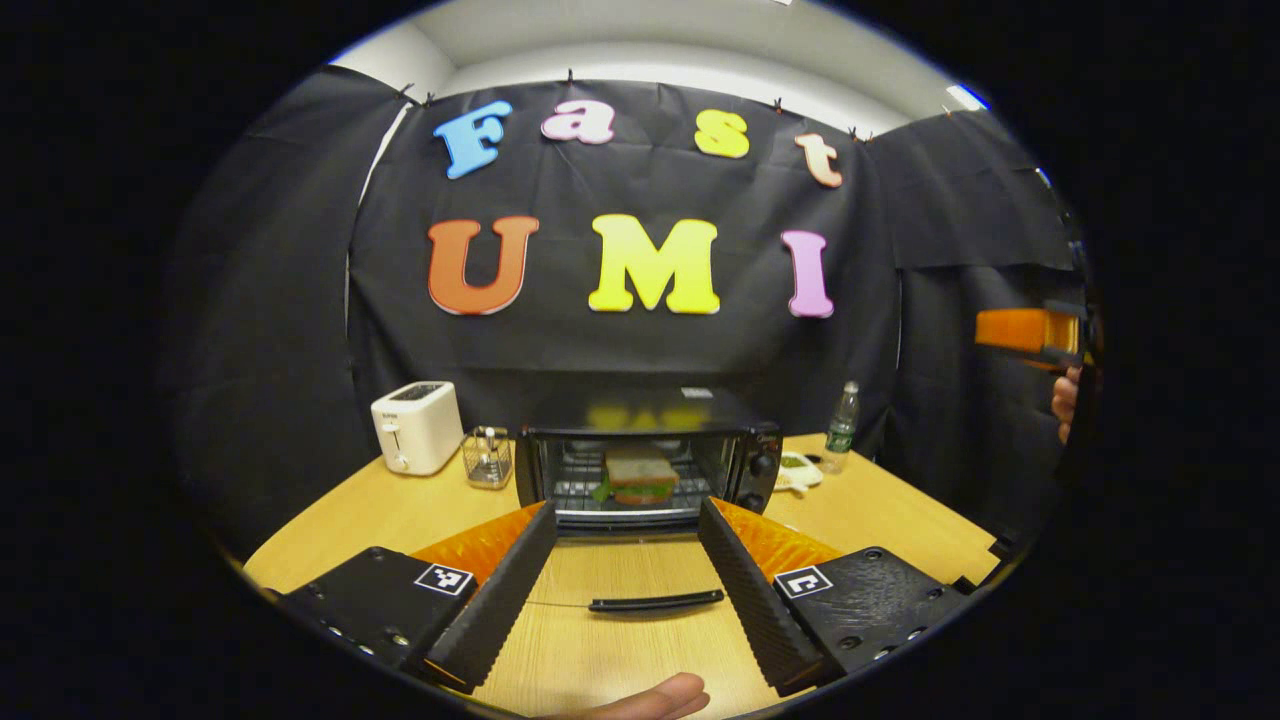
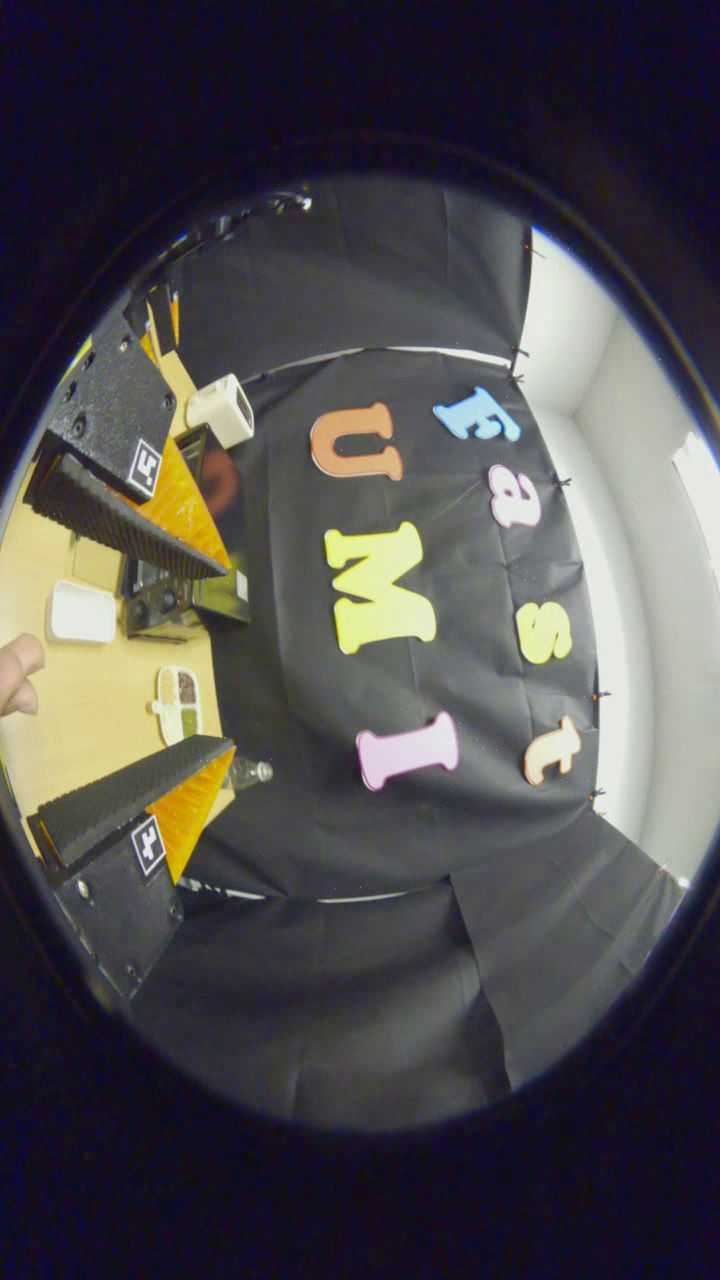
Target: Open the electric oven with the left hand, put the food in, and close the electric oven.
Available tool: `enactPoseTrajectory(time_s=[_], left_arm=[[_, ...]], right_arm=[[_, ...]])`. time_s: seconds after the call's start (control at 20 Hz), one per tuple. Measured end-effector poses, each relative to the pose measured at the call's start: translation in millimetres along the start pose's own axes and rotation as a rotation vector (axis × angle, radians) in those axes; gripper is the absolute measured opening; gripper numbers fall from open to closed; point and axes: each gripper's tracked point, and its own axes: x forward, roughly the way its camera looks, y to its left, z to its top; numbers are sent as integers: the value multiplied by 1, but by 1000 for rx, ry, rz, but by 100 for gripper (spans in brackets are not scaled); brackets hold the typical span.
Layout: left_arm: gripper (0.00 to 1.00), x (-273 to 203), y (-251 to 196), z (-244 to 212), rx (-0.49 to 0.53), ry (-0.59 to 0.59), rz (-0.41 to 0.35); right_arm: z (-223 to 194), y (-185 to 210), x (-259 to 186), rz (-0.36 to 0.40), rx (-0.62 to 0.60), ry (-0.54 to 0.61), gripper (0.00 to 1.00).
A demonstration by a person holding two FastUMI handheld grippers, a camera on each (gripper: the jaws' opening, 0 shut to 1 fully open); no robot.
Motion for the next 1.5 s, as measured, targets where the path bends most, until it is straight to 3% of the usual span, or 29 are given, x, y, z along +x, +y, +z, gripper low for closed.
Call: enactPoseTrajectory(time_s=[0.05,0.15,0.2,0.25,0.3,0.35,0.4,0.45,0.5,0.55,0.6,0.65,0.7,0.75,0.8,0.85,1.5], left_arm=[[94,9,-6,-15,7,42,0],[94,25,-17,-44,10,117,-8],[94,32,-22,-58,5,149,-10],[94,40,-25,-71,-2,186,-12],[94,45,-30,-84,-5,218,-15],[94,49,-34,-97,-4,249,-14],[94,52,-34,-107,1,272,-4],[94,57,-35,-116,3,288,3],[94,60,-39,-126,2,312,-4],[94,62,-43,-136,-4,337,-7],[94,63,-46,-146,-5,358,-9],[94,65,-46,-151,-5,375,-7],[94,66,-48,-155,-4,390,-9],[94,67,-51,-159,-3,401,-15],[94,67,-53,-165,-3,419,-21],[94,67,-54,-170,-1,434,-22],[93,80,-51,-173,-62,484,14]], right_arm=[[3,-7,-5,-6,-1,-6,89],[11,-16,-13,1,8,-17,89],[18,-20,-17,6,9,-30,100],[23,-24,-19,6,2,-41,100],[28,-28,-21,-3,-10,-52,89],[31,-32,-22,-12,-24,-56,89],[35,-34,-25,-17,-39,-59,100],[39,-34,-29,-13,-52,-66,100],[45,-32,-33,-10,-59,-77,89],[47,-31,-35,-12,-57,-83,100],[50,-29,-37,-10,-50,-93,90],[53,-26,-38,-6,-52,-106,89],[54,-26,-38,-10,-65,-113,100],[52,-30,-38,-20,-78,-119,100],[54,-32,-38,-26,-82,-129,89],[57,-33,-38,-31,-78,-141,100],[36,-55,-27,-58,6,-111,100]])
